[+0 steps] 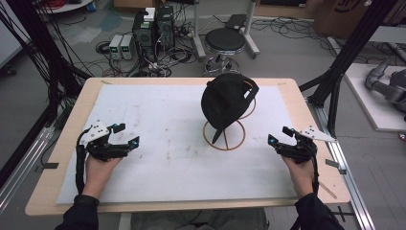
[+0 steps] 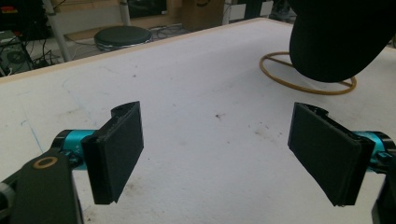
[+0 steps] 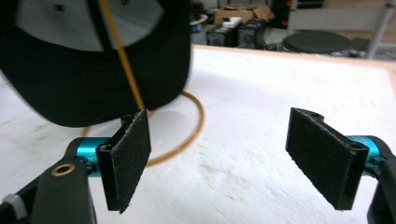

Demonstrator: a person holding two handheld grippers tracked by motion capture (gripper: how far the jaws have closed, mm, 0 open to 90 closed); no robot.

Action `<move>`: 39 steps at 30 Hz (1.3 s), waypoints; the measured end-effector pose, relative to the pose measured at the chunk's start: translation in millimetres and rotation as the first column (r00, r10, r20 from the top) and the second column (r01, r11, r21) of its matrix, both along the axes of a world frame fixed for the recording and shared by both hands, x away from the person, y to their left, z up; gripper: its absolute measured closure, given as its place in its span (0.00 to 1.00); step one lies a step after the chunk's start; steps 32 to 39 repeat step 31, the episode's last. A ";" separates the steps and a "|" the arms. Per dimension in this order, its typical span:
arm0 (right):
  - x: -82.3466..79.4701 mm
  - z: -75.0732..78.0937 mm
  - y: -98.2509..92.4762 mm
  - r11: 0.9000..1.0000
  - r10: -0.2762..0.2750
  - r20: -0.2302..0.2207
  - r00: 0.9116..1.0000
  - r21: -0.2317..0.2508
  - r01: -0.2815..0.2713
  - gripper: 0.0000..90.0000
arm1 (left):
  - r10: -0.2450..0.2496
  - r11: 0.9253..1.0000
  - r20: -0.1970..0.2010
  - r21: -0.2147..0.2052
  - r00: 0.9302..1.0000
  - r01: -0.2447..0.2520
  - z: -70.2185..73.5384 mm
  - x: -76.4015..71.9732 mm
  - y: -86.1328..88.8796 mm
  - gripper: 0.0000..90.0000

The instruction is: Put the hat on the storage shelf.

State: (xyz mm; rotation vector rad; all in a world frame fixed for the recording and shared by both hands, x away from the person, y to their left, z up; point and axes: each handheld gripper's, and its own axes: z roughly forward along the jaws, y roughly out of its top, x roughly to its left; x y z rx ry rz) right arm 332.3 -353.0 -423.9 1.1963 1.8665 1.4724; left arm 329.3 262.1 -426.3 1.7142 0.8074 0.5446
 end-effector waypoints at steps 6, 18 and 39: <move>0.6 -5.5 -4.8 1.000 -0.021 -0.016 1.000 -0.003 0.021 0.23 | -0.007 1.000 0.002 0.011 1.000 0.007 -0.3 -0.4 -3.8 0.20; 1.0 -7.0 -1.2 0.999 -0.015 -0.005 1.000 -0.030 0.015 0.23 | -0.010 0.999 -0.003 0.038 1.000 0.010 -1.3 -1.2 -7.3 0.20; 2.3 -7.4 -0.2 0.999 -0.010 -0.009 1.000 -0.034 0.009 0.23 | -0.002 0.999 -0.009 0.038 1.000 0.003 -2.0 -0.7 -6.7 0.20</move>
